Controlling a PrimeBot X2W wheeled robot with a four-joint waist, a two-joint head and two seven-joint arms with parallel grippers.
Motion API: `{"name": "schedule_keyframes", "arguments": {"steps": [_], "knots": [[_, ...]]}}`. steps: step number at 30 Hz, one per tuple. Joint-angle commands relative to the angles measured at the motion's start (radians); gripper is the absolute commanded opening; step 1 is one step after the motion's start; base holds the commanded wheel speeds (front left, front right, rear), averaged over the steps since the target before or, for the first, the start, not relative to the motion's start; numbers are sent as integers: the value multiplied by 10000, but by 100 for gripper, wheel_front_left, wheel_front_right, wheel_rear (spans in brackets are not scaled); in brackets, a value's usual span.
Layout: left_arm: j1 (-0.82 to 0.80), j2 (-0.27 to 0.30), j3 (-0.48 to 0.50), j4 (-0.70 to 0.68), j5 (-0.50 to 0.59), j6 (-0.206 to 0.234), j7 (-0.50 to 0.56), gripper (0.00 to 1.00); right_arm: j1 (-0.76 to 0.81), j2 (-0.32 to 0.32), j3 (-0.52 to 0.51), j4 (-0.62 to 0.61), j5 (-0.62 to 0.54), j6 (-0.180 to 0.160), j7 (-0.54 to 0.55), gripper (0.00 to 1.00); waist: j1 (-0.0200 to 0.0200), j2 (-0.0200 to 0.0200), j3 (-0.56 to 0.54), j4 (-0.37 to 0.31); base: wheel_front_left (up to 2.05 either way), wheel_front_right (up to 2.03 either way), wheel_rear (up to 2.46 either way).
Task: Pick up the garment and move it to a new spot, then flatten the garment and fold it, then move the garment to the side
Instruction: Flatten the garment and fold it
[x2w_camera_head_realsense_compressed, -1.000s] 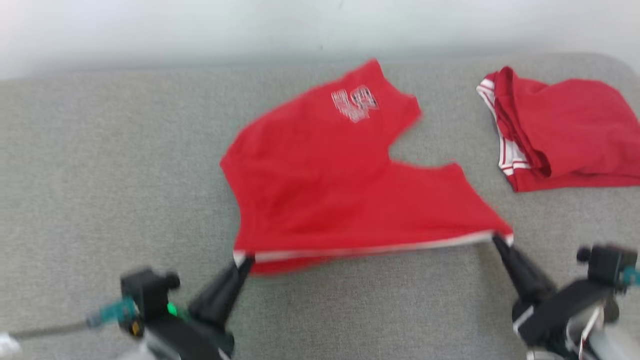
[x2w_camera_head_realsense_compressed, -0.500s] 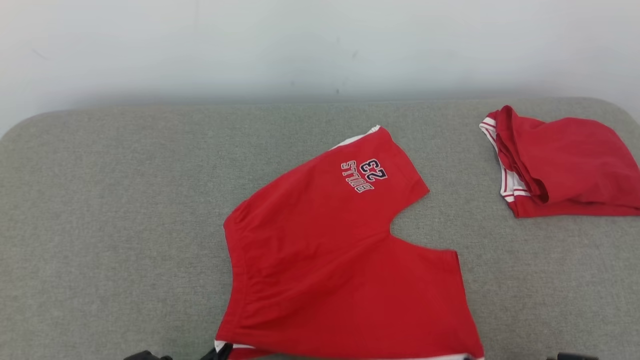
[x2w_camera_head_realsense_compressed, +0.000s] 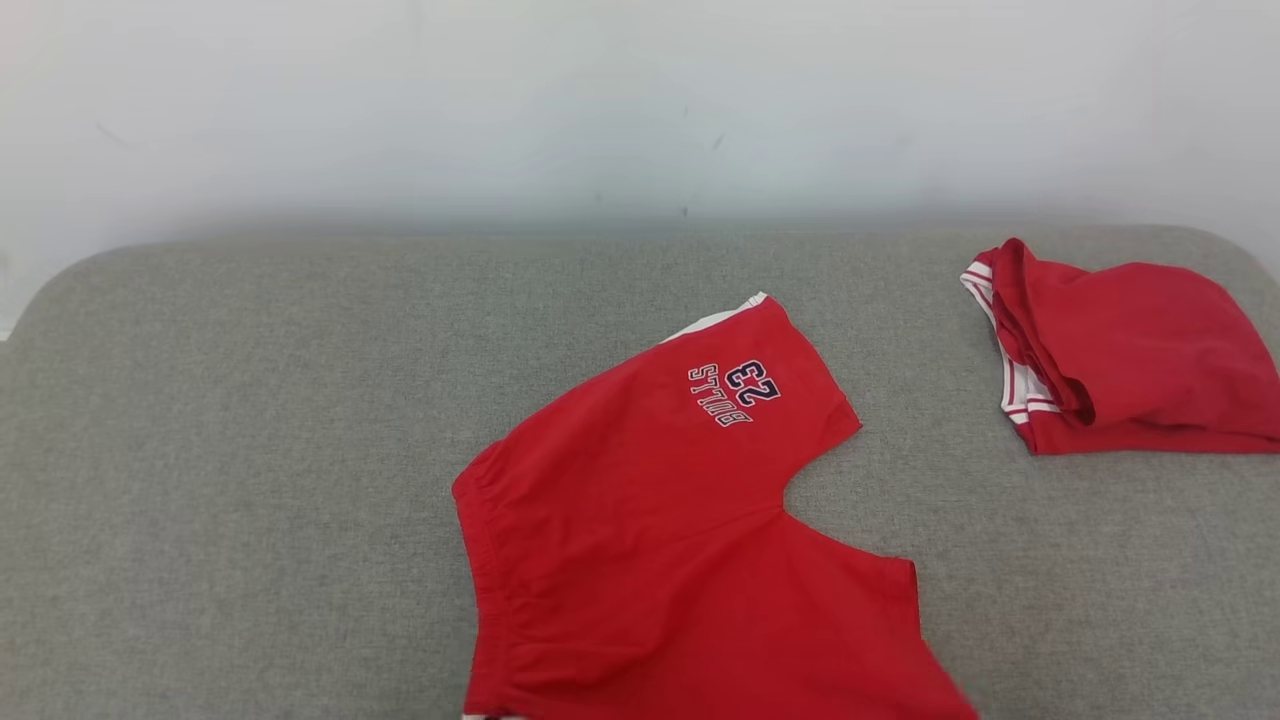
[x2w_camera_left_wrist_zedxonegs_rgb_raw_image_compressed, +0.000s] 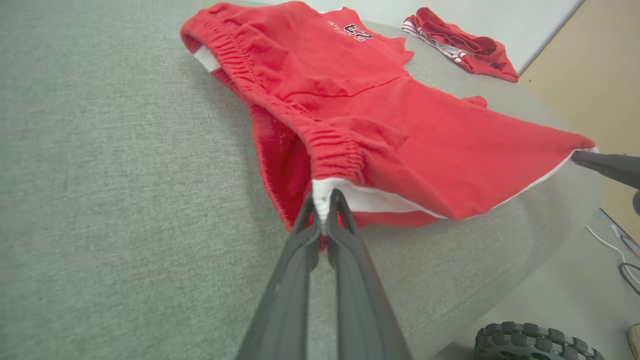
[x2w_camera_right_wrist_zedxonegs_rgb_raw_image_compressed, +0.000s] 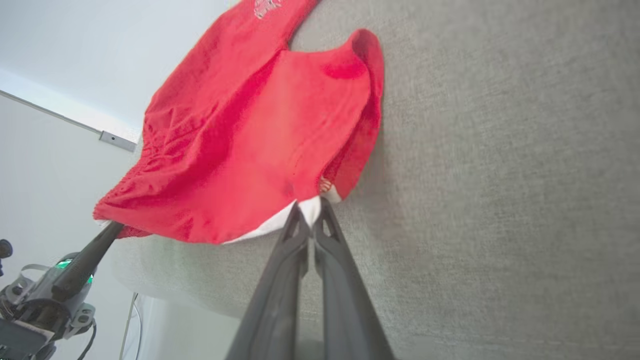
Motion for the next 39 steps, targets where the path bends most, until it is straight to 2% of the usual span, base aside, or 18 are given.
{"name": "schedule_keyframes", "arguments": {"steps": [1,4,8,11,16,25,35,39], "knots": [[87,-109,55,-202,81,11,-23,0,-234,84,-310,-180,-165,-21,18,0,1,0,-72,37,0,0,0],[57,-191,312,-538,105,13,-23,0,-417,131,-915,-417,-137,-21,128,0,1,0,-143,158,0,0,0],[-88,-208,564,-1031,53,14,-24,0,-960,-111,-1464,-589,-264,-21,464,0,1,0,-149,357,0,0,0],[-472,-155,570,-1401,47,15,-24,0,-1621,-231,-1634,-556,-302,-21,787,0,1,0,-64,555,0,0,0],[-1704,-375,230,-1319,-60,15,-24,0,-3318,-453,-1552,63,-621,-21,1268,0,1,0,315,817,0,0,0],[-4306,-698,-307,193,-996,16,-24,0,-7463,-989,-690,2713,-1011,-21,1942,0,1,0,1434,1098,0,0,0],[-6147,-851,-978,1607,-1665,16,-24,0,-10964,-1134,996,5842,-1496,-21,1480,0,1,0,2464,1455,0,0,0],[-6721,-931,-1308,2013,-1923,16,-24,0,-12030,-922,1574,6960,-1613,-22,1158,0,1,0,2874,1563,0,0,0]]}}
